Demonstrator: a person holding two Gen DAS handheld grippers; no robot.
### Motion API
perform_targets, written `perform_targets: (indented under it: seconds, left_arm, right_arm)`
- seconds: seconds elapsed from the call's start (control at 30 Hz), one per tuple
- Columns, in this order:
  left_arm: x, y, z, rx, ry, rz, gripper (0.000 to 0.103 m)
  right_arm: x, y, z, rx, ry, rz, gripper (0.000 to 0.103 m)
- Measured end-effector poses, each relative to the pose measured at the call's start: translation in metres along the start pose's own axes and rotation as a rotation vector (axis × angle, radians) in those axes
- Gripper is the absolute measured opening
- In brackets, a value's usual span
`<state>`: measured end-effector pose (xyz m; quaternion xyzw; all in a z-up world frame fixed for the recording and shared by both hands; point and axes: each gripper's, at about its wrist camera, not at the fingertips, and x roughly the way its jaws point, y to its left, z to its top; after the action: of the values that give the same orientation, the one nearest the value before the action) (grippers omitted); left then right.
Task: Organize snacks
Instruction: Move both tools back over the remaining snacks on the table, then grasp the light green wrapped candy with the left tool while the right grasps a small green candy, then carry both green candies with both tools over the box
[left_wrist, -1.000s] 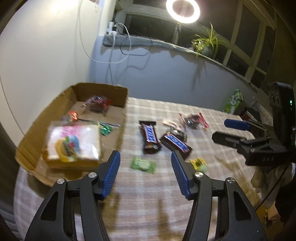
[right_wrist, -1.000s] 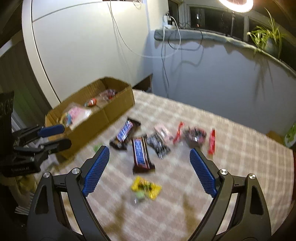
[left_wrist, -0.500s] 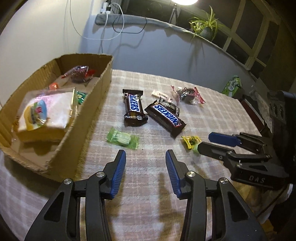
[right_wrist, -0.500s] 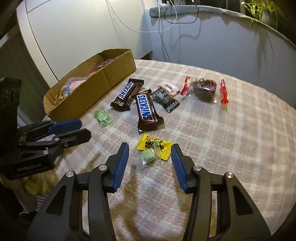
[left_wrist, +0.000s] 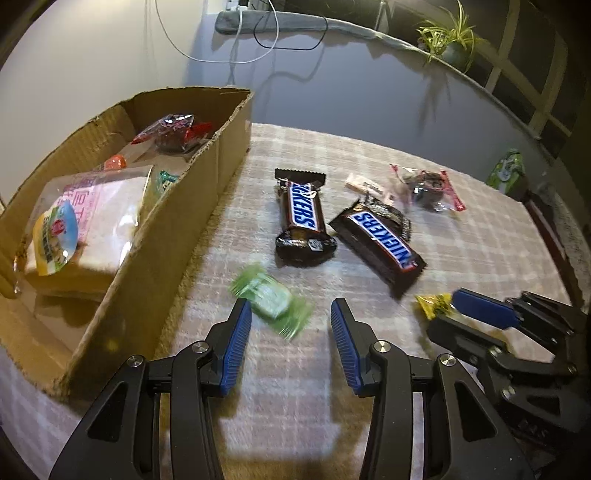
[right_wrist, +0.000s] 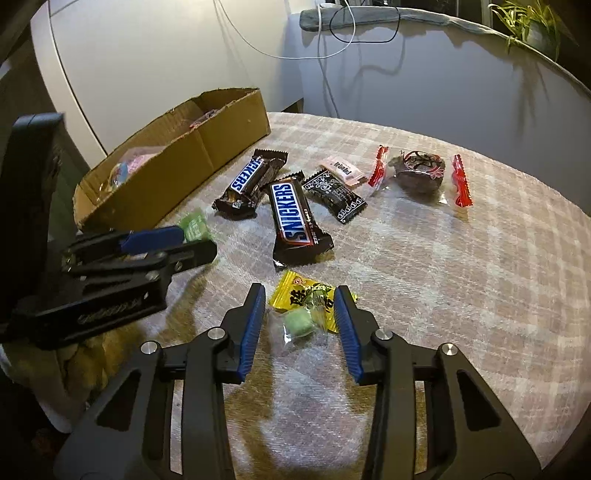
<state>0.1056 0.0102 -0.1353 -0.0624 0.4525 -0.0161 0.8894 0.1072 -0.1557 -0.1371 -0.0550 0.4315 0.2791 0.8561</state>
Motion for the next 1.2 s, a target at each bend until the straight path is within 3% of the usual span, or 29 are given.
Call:
perform_targets:
  seconds: [0.27, 0.67, 1.2]
  left_arm:
    - [0.008, -0.005, 0.004, 0.043, -0.003, 0.043, 0.042]
    - [0.004, -0.002, 0.001, 0.064, -0.02, 0.059, 0.022]
    - [-0.007, -0.001, -0.006, 0.049, -0.027, 0.022, 0.019]
  right_arm:
    - [0.001, -0.012, -0.004, 0.001, 0.003, 0.034, 0.038]
    - [-0.01, -0.014, -0.016, -0.014, 0.006, 0.027, 0.035]
    - [-0.024, -0.015, -0.022, -0.008, -0.019, 0.018, 0.024]
